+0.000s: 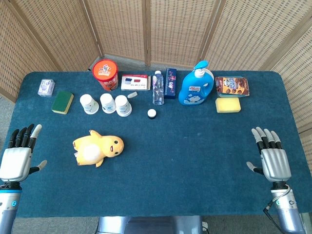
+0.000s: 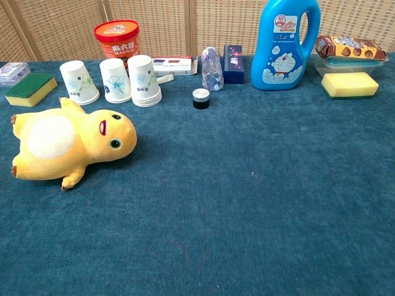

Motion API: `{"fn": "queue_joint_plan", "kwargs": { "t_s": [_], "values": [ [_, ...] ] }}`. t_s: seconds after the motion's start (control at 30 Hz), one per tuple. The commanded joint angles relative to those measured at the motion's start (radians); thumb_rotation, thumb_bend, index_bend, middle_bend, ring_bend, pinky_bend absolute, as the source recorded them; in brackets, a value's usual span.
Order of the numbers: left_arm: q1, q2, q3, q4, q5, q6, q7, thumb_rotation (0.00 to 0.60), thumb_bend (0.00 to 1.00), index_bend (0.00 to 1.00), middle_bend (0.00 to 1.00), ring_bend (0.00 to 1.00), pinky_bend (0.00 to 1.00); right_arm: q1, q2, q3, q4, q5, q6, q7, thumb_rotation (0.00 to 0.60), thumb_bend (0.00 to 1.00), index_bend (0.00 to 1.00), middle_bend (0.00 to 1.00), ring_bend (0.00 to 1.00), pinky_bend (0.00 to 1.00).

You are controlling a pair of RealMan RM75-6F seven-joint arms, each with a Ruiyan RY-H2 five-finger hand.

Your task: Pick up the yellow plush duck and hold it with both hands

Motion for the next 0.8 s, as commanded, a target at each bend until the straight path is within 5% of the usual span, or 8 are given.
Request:
{"fn": "queue_joint_plan", "kwargs": {
  "t_s": [0.03,0.4,0.8],
  "values": [
    [0.0,-0.002,0.001,0.002,0.0,0.0,0.004,0.6,0.0,0.0,0.0,0.0,0.0,-0.002,-0.006,0.003,0.004,-0.002,0.008,0.0,0.6,0.0,0.0,0.0,0.0,0.0],
    [-0.013,-0.011,0.01,0.0,-0.007,-0.04,0.002,0.6,0.0,0.0,0.0,0.0,0.0,-0.003,-0.011,0.004,0.007,0.004,0.007,0.004,0.6,0.0,0.0,0.0,0.0,0.0],
    [-0.144,-0.068,-0.001,0.007,-0.078,-0.283,0.014,0.6,0.0,0.0,0.0,0.0,0.0,-0.004,0.0,0.01,0.005,0.015,0.001,0.017,0.6,0.0,0.0,0.0,0.0,0.0]
  ]
}}
